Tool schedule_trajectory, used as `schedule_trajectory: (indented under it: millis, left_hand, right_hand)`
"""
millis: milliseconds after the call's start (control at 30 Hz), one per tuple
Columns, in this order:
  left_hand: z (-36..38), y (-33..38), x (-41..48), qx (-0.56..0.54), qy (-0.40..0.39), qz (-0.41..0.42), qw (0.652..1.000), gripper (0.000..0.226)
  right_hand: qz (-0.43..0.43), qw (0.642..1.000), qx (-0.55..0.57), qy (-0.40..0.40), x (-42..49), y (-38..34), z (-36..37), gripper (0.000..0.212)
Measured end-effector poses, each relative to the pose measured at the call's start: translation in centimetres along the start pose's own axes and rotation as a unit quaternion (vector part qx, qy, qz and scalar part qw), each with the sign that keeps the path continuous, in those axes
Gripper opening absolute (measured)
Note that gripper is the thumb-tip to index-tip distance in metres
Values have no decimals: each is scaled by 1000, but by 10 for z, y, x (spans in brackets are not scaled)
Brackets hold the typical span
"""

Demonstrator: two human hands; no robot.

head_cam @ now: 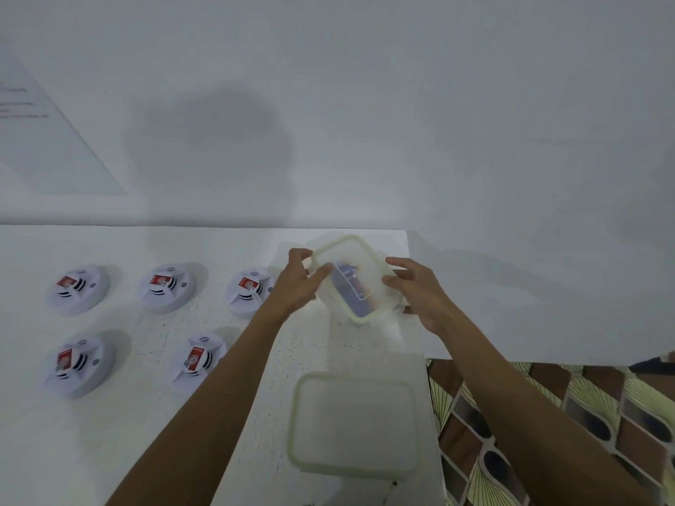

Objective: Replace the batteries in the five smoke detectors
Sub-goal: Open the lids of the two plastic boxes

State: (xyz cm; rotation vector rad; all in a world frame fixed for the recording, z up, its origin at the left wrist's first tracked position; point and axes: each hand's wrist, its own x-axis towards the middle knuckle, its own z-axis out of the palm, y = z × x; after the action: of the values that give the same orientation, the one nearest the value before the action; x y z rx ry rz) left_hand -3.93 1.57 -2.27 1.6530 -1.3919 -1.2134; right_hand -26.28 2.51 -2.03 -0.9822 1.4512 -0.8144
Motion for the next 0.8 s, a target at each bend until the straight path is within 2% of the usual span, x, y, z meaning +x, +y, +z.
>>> schedule_trajectory:
  millis: [100,233,300,433,533,800]
  left_hand:
    - [-2,2,5,-18,24,-10,999,46]
    - [0,-2,0,53,89,-36,994,46]
    - [-3,-12,-5,81,78,-25,993,44]
    - [-12,-25,-10,16,39,-35,999,34]
    - [-21,-22,-10,-9,29,-40,999,25]
    - [-47,0,-14,-50,57,8,997,16]
  right_hand:
    - [-1,1000,3,-15,2,1,-1,39]
    - [-41,995,-48,75,8,3,-5,34]
    - [-59,992,-47,97,9,6,-6,30]
    - [-55,992,-77,81,1,13,-7,27]
    - [-29,990,-93,102,-4,12,-8,31]
    - [-45,997,-8,58,-16,-17,-24,16]
